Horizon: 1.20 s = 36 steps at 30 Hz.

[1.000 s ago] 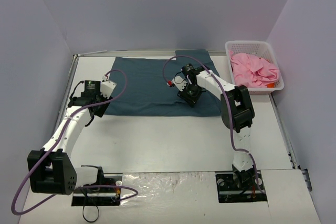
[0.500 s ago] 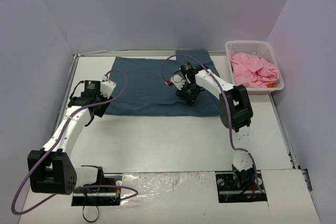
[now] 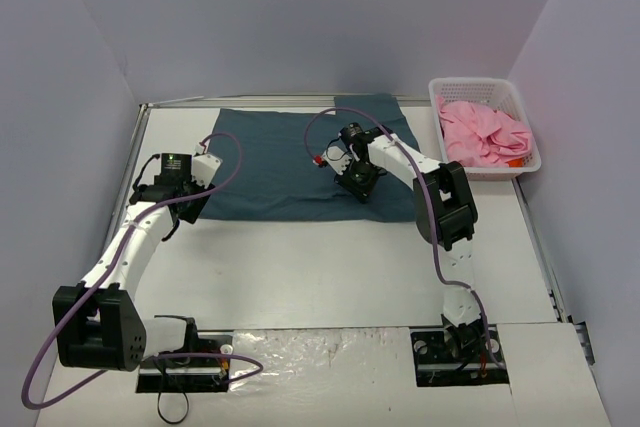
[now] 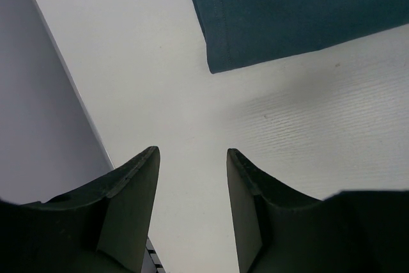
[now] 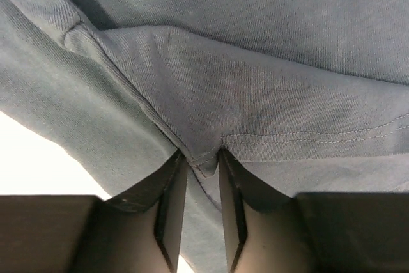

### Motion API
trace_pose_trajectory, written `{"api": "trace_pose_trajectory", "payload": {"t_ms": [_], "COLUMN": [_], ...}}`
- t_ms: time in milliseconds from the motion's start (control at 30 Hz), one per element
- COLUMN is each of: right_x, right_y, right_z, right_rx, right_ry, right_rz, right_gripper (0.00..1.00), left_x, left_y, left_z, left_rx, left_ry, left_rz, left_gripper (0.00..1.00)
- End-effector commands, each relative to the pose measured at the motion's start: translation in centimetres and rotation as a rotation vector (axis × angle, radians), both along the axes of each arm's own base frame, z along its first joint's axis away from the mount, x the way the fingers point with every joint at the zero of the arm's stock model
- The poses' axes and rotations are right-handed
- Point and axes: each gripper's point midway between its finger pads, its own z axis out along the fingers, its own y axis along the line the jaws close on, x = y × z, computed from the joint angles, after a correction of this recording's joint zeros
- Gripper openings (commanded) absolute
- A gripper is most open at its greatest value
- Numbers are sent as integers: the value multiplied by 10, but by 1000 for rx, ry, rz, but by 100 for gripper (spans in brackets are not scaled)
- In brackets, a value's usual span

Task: Fold and stack the t-shirts
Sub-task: Fold the flattened tshirt in 1/3 of the way

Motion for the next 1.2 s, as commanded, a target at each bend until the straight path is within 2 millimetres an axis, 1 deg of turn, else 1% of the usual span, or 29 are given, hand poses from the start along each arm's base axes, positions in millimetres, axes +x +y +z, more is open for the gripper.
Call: {"api": "trace_pose_trajectory", "payload": {"t_ms": [0,100,167,267,333,633,1067,1167], "right_x": [-3,-3,-2,-2,-3,-5,-4,-5], "right_y": [-2,-3,-3,-5,-6,-6,-10,-10], "right_z": [6,11,18,22,23,23,31,31], "right_rx": [-23,-22,-21,-22,-21,-24,-11,-9], "right_ry": [6,-4,-21,-28,-28,-24,-31,-25], "right_rz": [-2,-6,-6,-10,-11,-11,-19,-19], "right_gripper": [20,19,19,20,24,26,22,22], "left_x": [-3,-2,-3,-3,-3,-4,-4,-3], "left_y": [0,1,1,0,0,0,-1,0], "left_z": [0,1,1,2,2,3,3,4], "left_rx": [-9,-11,-11,-13,-14,-17,-17,-17], "left_ry": [6,1,1,1,0,-2,0,-2], "left_rz": [9,11,9,10,9,7,5,7], "left_gripper": [45,45,45,45,45,45,45,45]}}
